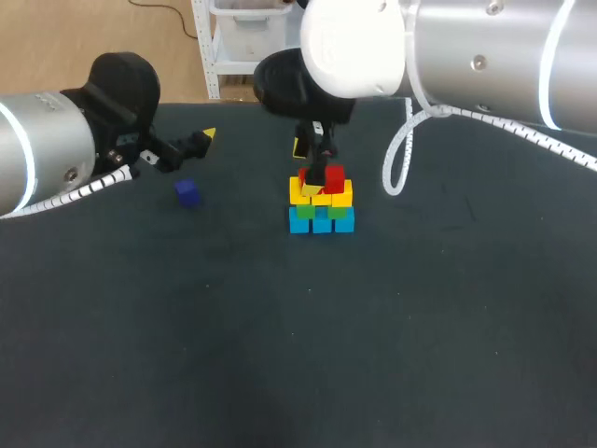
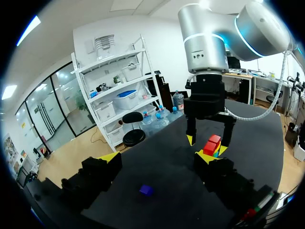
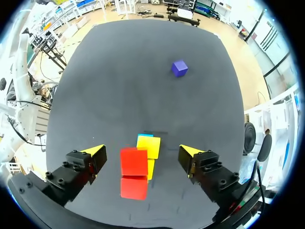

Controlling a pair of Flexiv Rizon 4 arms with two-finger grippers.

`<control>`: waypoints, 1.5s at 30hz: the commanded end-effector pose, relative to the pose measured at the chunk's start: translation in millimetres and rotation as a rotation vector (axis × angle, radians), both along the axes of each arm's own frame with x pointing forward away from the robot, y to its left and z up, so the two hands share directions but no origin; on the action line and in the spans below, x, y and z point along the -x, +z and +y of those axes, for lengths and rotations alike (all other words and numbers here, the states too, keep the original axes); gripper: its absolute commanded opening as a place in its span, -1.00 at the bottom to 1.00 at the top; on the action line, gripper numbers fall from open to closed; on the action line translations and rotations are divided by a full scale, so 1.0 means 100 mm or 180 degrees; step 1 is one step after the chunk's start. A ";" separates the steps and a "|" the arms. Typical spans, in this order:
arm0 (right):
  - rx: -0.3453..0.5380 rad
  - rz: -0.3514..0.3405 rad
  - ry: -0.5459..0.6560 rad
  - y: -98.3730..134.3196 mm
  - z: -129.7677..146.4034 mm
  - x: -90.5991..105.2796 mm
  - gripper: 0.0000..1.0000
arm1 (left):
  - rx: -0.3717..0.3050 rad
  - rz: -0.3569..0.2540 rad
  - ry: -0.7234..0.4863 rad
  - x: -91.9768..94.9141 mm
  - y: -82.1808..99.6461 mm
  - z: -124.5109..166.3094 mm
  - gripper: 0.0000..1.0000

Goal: Place the blue cubes, place green cubes on the blue cubes, place the yellow cubes on the green cubes, then place the red cubes on the yellow cubes, and place purple cube on the red cubes.

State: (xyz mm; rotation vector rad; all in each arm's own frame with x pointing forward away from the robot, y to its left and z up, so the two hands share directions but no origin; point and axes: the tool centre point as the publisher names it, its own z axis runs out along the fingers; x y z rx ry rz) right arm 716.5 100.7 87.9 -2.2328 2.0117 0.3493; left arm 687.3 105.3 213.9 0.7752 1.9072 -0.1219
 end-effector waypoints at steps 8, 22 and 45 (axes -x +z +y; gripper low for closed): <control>0.0004 0.0046 0.0009 0.00 0.04 -0.05 0.44 | 0.0003 -0.0016 0.0013 0.00 -0.01 -0.01 1.00; 0.0013 0.0048 0.0011 -0.01 0.04 -0.06 0.08 | 0.0003 -0.0016 0.0013 0.00 -0.01 -0.01 1.00; -0.0050 -0.0101 0.0057 0.19 0.01 -0.04 1.00 | 0.0003 -0.0016 0.0013 0.00 -0.01 -0.01 1.00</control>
